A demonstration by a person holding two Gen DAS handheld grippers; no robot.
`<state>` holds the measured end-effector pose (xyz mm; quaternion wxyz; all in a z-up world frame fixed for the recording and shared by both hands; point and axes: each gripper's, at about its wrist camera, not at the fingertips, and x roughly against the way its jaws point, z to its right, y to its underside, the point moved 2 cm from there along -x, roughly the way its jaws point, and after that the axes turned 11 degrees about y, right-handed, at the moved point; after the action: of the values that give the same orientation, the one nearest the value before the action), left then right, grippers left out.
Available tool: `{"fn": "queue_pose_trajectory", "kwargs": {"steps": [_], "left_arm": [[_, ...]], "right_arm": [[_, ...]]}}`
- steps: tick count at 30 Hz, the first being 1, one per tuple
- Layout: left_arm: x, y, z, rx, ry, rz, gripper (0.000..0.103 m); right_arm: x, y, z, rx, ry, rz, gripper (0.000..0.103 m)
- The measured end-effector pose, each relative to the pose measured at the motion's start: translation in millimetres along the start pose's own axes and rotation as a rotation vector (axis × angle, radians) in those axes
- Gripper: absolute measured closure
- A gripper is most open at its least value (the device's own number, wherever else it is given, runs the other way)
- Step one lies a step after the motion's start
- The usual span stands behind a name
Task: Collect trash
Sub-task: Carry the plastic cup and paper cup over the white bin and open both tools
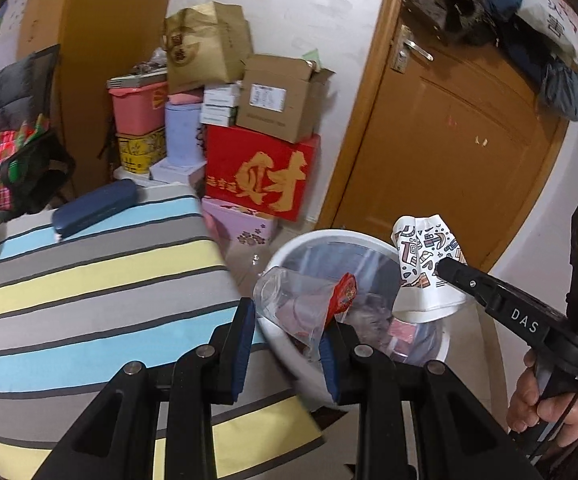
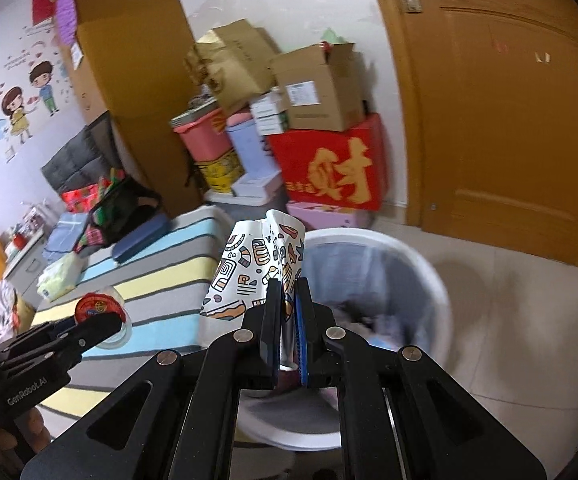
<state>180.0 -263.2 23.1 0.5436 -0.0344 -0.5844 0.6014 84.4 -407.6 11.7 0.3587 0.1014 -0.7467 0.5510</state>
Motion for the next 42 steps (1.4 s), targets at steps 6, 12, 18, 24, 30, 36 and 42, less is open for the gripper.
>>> {"fn": "queue_pose_trajectory", "kwargs": {"steps": [6,12,18,24,30,36,42], "left_arm": [[-29,2,25,-0.017,0.037,-0.043,0.072],[-53,4,36,-0.012,0.051,-0.077,0.072],[-67,4,36,0.003,0.049,-0.087,0.071],[-72,7,35,0.017,0.053,-0.103,0.049],[-67,10,34,0.022,0.051,-0.098,0.049],[-51,14,37,0.006,0.025,-0.068,0.049],[-24,21,38,-0.011,-0.044,-0.019,0.048]], "right_arm": [[-6,1,25,-0.02,0.052,-0.02,0.096],[-22,2,45,-0.029,0.098,-0.068,0.096],[-30,1,48,-0.01,0.109,-0.083,0.095],[-32,2,48,0.021,0.138,-0.082,0.081],[-22,4,50,0.005,0.123,-0.054,0.07],[-8,7,41,0.018,0.114,-0.022,0.07],[13,11,33,0.017,0.103,0.026,0.07]]}}
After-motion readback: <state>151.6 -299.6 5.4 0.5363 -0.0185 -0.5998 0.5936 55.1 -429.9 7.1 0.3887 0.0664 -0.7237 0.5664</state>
